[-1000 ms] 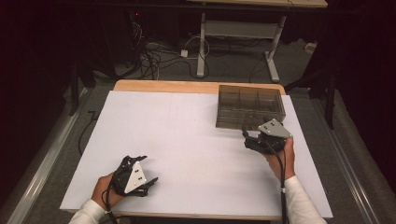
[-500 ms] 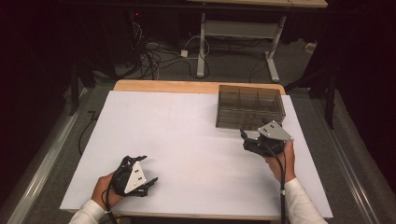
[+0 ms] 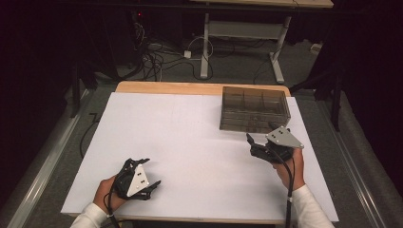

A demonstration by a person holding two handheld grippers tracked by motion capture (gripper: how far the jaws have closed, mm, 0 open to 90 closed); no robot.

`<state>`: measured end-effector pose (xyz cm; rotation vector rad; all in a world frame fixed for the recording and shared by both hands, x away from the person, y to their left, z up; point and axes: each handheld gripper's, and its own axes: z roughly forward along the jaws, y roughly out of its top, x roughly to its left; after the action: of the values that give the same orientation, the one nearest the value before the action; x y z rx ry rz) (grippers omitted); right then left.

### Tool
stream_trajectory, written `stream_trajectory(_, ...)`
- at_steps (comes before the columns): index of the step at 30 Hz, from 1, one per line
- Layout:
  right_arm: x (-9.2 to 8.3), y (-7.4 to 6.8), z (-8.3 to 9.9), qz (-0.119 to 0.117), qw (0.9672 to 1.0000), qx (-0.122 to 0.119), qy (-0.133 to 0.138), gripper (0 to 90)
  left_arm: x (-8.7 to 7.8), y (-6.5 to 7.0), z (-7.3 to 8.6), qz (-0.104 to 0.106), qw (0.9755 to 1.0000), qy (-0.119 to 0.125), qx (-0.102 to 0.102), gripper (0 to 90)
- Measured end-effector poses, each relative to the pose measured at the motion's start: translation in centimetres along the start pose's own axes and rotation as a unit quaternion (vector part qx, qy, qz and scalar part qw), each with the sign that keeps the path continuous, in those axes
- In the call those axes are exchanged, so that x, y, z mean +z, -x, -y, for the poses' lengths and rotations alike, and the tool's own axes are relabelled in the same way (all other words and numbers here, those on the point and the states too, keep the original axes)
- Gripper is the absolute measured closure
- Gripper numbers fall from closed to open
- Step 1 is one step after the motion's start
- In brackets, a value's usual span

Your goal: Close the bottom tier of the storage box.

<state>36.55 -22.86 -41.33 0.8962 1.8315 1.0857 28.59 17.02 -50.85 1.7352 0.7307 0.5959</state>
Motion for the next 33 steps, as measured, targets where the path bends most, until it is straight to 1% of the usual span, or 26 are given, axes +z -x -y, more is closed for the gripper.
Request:
stream_trajectory(1, -0.1, 0.0, 0.0, 0.002, 1.0000, -0.001, 0.000, 18.9, 0.0, 0.0, 0.0, 0.000, 1.0000, 0.000, 0.000, 18.2)
stream_trajectory(3, -0.3, 0.0, 0.1, -0.003, 1.0000, 0.002, 0.001, 19.2, 0.0, 0.0, 0.0, 0.000, 1.0000, 0.000, 0.000, 18.2)
stream_trajectory(6, -0.6, -0.1, 0.2, -0.003, 1.0000, -0.006, 0.002, 19.3, 0.0, 0.0, 0.0, 0.000, 1.0000, 0.000, 0.001, 18.1)
stream_trajectory(7, -0.7, -0.1, 0.2, -0.004, 1.0000, -0.004, 0.003, 19.2, 0.0, 0.0, 0.0, 0.000, 1.0000, -0.001, 0.001, 18.2)
stream_trajectory(8, -0.7, -0.1, 0.3, -0.003, 1.0000, -0.004, 0.004, 19.3, 0.0, 0.0, 0.0, -0.001, 1.0000, -0.001, 0.002, 18.2)
stream_trajectory(10, -0.9, -0.1, 0.3, 0.013, 0.9999, -0.007, 0.007, 19.3, 0.0, 0.0, 0.0, 0.000, 1.0000, -0.001, 0.000, 18.2)
stream_trajectory(11, -1.0, -0.1, 0.3, 0.011, 0.9999, -0.005, 0.009, 19.3, 0.0, 0.0, 0.0, -0.001, 1.0000, -0.001, 0.001, 18.2)
stream_trajectory(12, -1.1, 0.0, 0.4, 0.003, 0.9999, -0.001, 0.010, 19.3, 0.0, 0.0, 0.0, -0.001, 1.0000, -0.001, 0.001, 18.2)
stream_trajectory(13, -1.1, 0.0, 0.4, 0.001, 0.9999, -0.002, 0.010, 19.3, 0.0, 0.0, 0.0, 0.000, 1.0000, -0.001, 0.001, 18.2)
stream_trajectory(15, -1.3, -0.1, 0.5, 0.002, 0.9999, -0.008, 0.007, 19.2, 0.0, 0.0, 0.0, -0.001, 1.0000, -0.001, 0.001, 18.2)
stream_trajectory(20, -1.7, -0.3, 0.8, -0.001, 0.9999, -0.012, 0.008, 19.1, 0.0, 0.0, 0.0, 0.000, 1.0000, -0.001, 0.001, 18.2)
stream_trajectory(22, -1.8, -0.4, 0.8, -0.005, 0.9999, -0.010, 0.008, 19.1, 0.0, 0.0, 0.1, -0.001, 1.0000, -0.002, 0.002, 18.2)
stream_trajectory(29, -2.3, -0.8, 1.5, -0.005, 0.9997, -0.021, 0.004, 19.1, 0.0, 0.0, 0.1, 0.000, 1.0000, -0.002, 0.001, 18.2)
stream_trajectory(33, -2.6, -1.0, 1.8, -0.010, 0.9995, -0.030, 0.000, 19.0, 0.0, 0.0, 0.1, 0.000, 1.0000, -0.002, 0.001, 18.2)
